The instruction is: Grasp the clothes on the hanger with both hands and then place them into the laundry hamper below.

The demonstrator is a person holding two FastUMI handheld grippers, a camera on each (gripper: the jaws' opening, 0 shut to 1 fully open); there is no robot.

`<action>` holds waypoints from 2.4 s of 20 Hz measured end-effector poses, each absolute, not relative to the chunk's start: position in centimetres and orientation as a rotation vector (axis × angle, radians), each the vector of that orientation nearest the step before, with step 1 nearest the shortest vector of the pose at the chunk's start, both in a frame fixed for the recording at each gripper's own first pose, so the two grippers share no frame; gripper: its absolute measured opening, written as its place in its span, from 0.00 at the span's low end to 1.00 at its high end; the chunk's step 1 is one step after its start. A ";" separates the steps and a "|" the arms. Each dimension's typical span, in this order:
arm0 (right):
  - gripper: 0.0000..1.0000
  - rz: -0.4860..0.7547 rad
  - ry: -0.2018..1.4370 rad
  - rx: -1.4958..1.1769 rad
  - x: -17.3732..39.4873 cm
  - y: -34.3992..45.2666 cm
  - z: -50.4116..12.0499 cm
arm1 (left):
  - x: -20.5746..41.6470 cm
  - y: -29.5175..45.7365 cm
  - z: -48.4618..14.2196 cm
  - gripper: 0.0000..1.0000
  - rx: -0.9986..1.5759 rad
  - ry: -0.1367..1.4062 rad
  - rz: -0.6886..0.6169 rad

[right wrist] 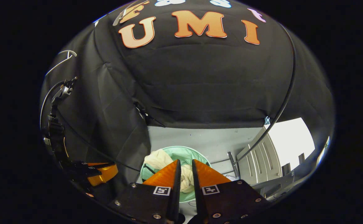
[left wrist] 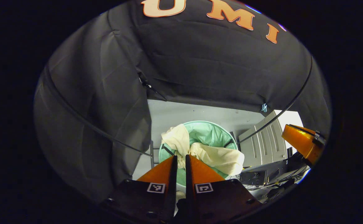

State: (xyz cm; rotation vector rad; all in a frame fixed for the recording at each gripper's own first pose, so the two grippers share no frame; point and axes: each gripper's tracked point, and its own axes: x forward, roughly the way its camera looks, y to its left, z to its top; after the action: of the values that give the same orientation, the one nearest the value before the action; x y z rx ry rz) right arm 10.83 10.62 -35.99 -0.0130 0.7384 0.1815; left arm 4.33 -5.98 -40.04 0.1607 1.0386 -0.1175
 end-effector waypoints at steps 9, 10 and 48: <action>0.56 0.185 0.741 -0.019 10.0 10.2 -35.8 | 3.3 -4.8 -39.4 0.59 0.134 1.041 -0.087; 0.51 0.183 0.737 -0.024 9.9 10.0 -35.7 | 3.0 -4.8 -39.4 0.59 0.141 1.040 -0.100; 0.92 0.150 0.337 -0.054 7.9 8.6 -13.3 | 4.8 -4.2 -19.0 0.98 0.051 0.577 -0.082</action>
State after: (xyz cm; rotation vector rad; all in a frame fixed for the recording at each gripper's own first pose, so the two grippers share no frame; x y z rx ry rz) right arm 7.92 8.56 -13.32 -0.0537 0.3366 0.1503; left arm 4.80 -4.25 -19.05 0.0512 0.5767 -0.0819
